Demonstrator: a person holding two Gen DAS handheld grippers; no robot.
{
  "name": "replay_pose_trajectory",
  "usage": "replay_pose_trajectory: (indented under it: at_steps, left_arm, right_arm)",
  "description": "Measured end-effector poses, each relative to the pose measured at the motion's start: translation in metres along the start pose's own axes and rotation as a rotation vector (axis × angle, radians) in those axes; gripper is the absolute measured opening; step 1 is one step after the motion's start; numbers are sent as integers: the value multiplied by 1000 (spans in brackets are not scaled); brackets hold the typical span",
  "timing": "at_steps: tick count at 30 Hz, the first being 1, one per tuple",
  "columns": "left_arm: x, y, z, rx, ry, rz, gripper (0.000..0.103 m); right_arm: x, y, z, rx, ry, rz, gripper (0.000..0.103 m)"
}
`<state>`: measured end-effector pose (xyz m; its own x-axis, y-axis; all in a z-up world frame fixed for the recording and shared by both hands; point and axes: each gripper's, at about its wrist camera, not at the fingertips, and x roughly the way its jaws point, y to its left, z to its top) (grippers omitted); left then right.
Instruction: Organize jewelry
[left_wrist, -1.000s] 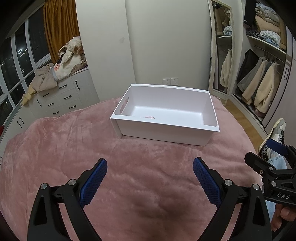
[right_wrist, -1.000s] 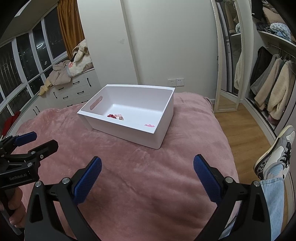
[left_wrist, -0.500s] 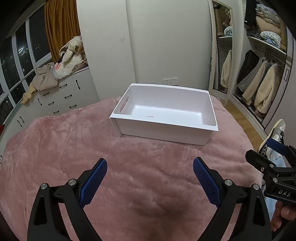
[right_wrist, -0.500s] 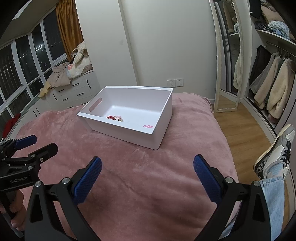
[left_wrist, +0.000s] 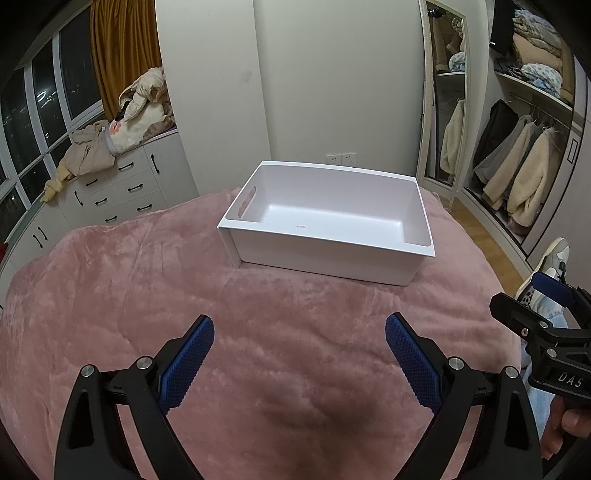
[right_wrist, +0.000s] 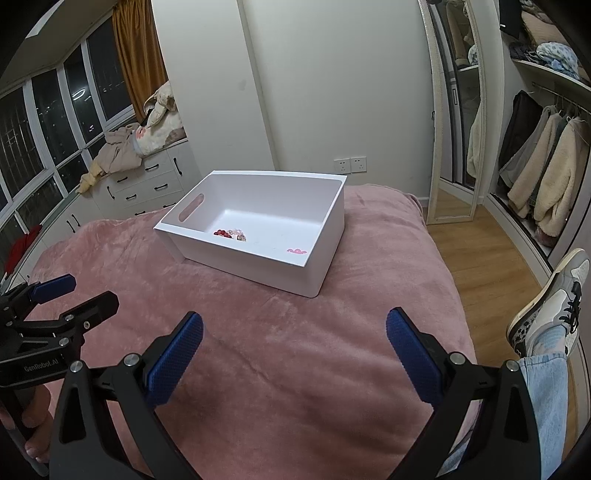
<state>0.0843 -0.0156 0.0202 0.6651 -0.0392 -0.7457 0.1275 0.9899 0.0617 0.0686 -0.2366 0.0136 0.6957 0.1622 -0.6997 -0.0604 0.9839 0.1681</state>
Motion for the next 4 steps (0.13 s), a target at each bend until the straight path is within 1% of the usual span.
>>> replay_pose_trajectory:
  at_steps: [4]
  left_arm:
    - [1, -1, -1, -1, 0, -2, 95]
  right_arm:
    - [0, 0, 0, 0, 0, -1, 98]
